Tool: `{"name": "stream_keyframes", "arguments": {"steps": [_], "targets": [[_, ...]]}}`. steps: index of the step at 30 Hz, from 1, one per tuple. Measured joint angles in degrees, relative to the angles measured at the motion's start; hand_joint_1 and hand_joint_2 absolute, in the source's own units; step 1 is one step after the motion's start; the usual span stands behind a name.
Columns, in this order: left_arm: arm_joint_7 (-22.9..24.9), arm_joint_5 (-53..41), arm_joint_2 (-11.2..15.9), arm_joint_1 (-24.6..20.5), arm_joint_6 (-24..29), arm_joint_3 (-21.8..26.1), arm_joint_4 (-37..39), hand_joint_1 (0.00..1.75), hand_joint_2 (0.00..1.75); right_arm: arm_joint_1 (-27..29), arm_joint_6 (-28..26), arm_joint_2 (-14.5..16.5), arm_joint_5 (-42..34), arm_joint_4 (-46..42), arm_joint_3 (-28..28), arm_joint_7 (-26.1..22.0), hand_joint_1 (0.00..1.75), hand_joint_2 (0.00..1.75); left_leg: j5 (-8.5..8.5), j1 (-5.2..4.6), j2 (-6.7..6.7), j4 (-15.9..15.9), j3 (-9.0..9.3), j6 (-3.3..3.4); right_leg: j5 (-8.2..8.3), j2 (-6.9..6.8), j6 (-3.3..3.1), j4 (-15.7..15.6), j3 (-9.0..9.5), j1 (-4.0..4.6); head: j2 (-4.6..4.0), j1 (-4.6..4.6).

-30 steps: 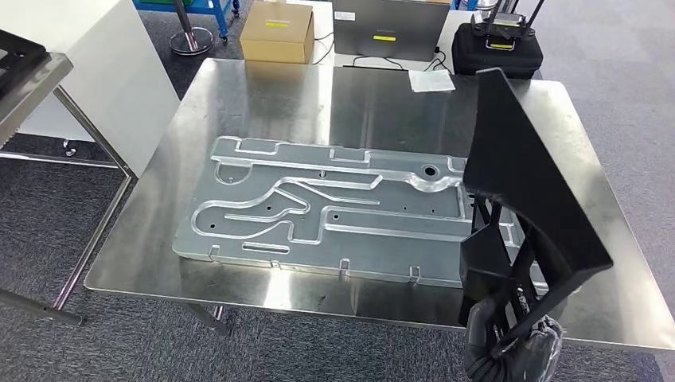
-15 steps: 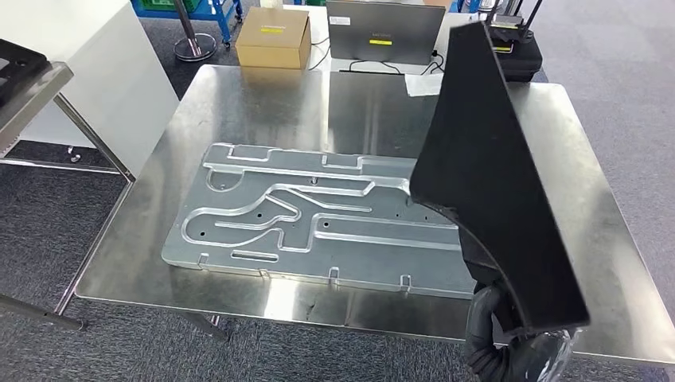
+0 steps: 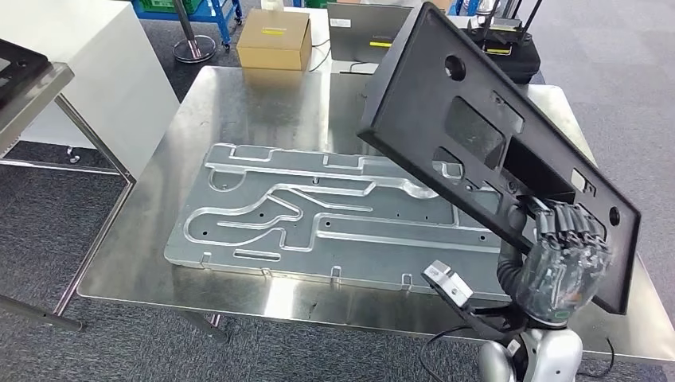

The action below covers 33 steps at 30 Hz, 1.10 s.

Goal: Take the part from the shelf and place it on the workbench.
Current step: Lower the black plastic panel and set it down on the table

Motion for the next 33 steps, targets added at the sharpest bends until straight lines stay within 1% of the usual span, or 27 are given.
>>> {"name": "stream_keyframes", "arguments": {"steps": [3,7,11,15,20,24,28,33], "targets": [[0.3,-0.5,0.2,-0.2,-0.2,-0.7,0.0,0.0,0.0,-3.2,2.0,-4.4,0.5,7.0,-1.0,4.7,1.75,1.75,0.05,0.0,-0.02,0.0,-0.02,0.08,0.06,-0.06,0.05,-0.1,0.08,0.0,0.0,0.01],[0.6,-1.0,0.4,-0.3,-0.5,-1.2,0.0,0.0,0.0,-7.2,3.8,-9.7,0.6,16.1,-0.2,10.9,1.75,1.75,0.07,0.0,-0.03,0.0,-0.04,0.1,0.11,-0.06,0.13,-0.2,0.11,0.0,0.0,0.01],[0.8,-1.3,0.6,-0.4,-0.6,-1.7,0.0,0.0,0.0,-11.3,4.4,-13.9,0.6,25.6,2.7,13.2,1.75,1.75,0.07,0.0,-0.04,0.0,-0.04,0.11,0.13,-0.02,0.15,-0.2,0.08,0.0,0.0,0.01],[1.0,-1.8,0.8,-0.6,-0.7,-2.4,0.0,0.0,0.0,-15.0,4.9,-17.0,0.6,32.7,6.3,13.8,1.75,1.75,0.08,0.0,-0.04,0.0,-0.06,0.12,0.13,-0.04,0.15,-0.2,0.07,0.01,0.0,0.01],[1.4,-2.3,0.8,-0.8,-1.0,-2.8,0.0,0.0,0.0,-20.6,6.5,-18.9,0.6,40.1,12.4,14.5,1.75,1.75,0.09,0.0,-0.03,0.0,-0.06,0.12,0.13,0.0,0.15,-0.2,0.05,0.01,0.0,0.0],[1.7,-2.8,0.9,-1.0,-1.2,-3.5,0.0,0.0,0.0,-25.4,6.8,-19.4,0.6,45.4,18.3,14.8,1.75,1.75,0.11,0.0,-0.03,0.0,-0.06,0.12,0.14,-0.03,0.15,-0.2,0.05,0.01,0.0,0.01],[1.9,-3.0,0.9,-1.0,-1.3,-4.0,0.0,0.0,0.0,-28.8,6.9,-19.0,0.6,49.3,23.0,14.6,1.75,1.75,0.13,0.0,-0.07,0.0,-0.11,0.13,0.14,-0.08,0.15,-0.2,0.05,0.01,0.0,0.0],[2.1,-3.3,0.9,-1.3,-1.4,-4.2,0.0,0.0,0.0,-31.4,7.3,-17.1,0.6,52.9,27.1,14.3,1.75,1.75,0.13,0.0,-0.07,0.0,-0.13,0.13,0.14,-0.09,0.15,-0.2,0.04,0.01,0.0,0.01]]}}
